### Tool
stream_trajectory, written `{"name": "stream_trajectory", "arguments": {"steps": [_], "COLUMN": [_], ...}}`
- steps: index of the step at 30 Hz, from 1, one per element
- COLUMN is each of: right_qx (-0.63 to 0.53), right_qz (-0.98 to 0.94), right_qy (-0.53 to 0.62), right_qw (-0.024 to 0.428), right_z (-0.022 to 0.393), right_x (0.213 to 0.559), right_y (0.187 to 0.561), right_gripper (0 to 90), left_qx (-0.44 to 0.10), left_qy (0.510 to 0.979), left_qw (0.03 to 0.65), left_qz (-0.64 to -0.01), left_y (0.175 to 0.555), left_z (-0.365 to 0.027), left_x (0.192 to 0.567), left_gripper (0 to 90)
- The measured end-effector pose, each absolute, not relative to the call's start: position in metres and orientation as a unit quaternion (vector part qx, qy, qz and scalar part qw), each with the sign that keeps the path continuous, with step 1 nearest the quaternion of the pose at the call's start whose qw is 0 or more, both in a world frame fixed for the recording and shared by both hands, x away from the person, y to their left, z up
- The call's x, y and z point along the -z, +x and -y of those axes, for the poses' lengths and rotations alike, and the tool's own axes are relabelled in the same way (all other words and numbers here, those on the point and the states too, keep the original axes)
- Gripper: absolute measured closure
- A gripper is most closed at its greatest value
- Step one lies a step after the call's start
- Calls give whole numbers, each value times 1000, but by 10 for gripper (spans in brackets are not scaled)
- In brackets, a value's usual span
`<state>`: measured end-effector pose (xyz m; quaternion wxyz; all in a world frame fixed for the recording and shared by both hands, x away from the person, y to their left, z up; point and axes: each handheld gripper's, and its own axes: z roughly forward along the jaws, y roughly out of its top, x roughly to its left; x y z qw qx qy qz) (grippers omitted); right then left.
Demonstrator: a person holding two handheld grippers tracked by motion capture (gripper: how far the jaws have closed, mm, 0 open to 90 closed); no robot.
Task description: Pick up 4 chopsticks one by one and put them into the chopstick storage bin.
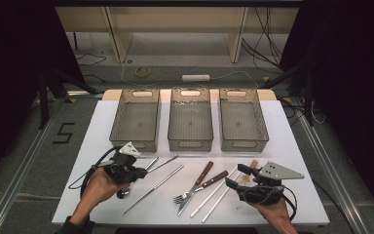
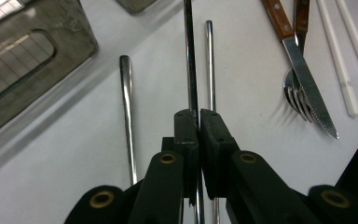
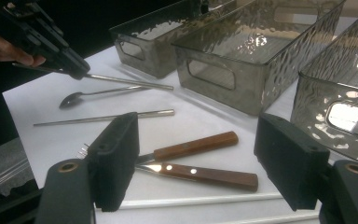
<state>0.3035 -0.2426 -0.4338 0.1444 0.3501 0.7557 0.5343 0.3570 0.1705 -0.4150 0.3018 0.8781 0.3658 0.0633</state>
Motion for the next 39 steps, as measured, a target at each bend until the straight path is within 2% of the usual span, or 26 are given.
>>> {"name": "stream_trajectory", "arguments": {"steps": [10,16,24,39], "right_qx": [-534,-536,-538,-538], "right_qz": [-755,-754,-753,-754], "right_qy": [352,353,352,352], "right_qw": [144,140,141,137], "right_z": [243,244,244,244], "right_x": [434,435,434,435], "right_y": [304,304,303,305], "right_gripper": [317,317,316,316], "left_qx": [-82,-101,-140,-168], "left_qy": [860,845,817,781], "left_qw": [342,362,375,366], "left_qz": [-370,-382,-414,-477], "left_y": [356,367,405,461], "left_z": [-184,-194,-203,-222], "left_x": [389,374,366,380], "left_gripper": [855,855,855,854]}}
